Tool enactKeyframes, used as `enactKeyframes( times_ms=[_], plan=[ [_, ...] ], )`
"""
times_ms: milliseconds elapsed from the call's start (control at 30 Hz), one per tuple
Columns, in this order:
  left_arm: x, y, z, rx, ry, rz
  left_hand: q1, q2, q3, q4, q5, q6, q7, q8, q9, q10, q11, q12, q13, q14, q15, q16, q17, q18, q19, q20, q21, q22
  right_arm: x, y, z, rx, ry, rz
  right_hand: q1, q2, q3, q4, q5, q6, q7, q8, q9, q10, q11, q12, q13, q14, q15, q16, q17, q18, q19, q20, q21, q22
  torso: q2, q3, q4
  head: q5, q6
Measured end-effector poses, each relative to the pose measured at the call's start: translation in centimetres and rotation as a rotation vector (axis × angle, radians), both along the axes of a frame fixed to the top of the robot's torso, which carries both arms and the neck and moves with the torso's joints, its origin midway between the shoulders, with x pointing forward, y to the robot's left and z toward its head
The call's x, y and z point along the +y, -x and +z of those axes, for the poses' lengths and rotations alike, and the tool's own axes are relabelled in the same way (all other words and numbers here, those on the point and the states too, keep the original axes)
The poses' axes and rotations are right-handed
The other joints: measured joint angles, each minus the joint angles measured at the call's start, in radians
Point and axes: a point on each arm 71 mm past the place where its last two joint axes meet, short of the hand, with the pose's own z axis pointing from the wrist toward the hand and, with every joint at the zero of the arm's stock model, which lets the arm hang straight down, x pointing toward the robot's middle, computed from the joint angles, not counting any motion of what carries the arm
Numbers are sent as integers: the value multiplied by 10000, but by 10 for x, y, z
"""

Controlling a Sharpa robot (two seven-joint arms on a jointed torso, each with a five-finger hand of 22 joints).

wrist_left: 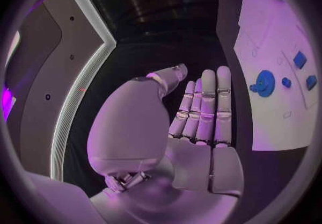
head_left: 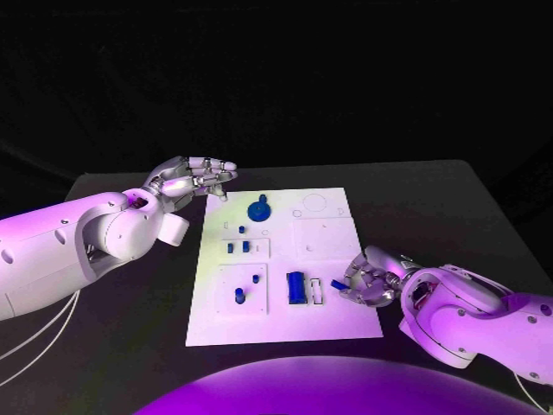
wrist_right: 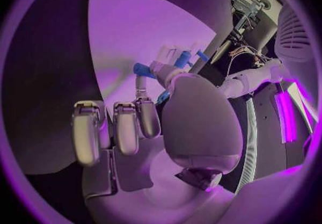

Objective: Assemble the parts on the task board

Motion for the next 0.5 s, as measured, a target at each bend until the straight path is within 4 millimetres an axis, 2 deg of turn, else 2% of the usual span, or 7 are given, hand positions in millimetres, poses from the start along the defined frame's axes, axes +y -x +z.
enactKeyframes(
  times_ms=[500],
  plan=[
    [-1,1,0,-1,9,-52,0,0,0,0,0,0,0,0,0,-36,-36,0,0,0,0,0,1,0,0,0,0,1,22,-3,-4,410,-616,-71,-538,-89,27,-27,-43,-13,13,5,41,0,0,0,0,0,0,0,-2,-1,0,0,-5,-2,10,-1,6,14,0]
  ],
)
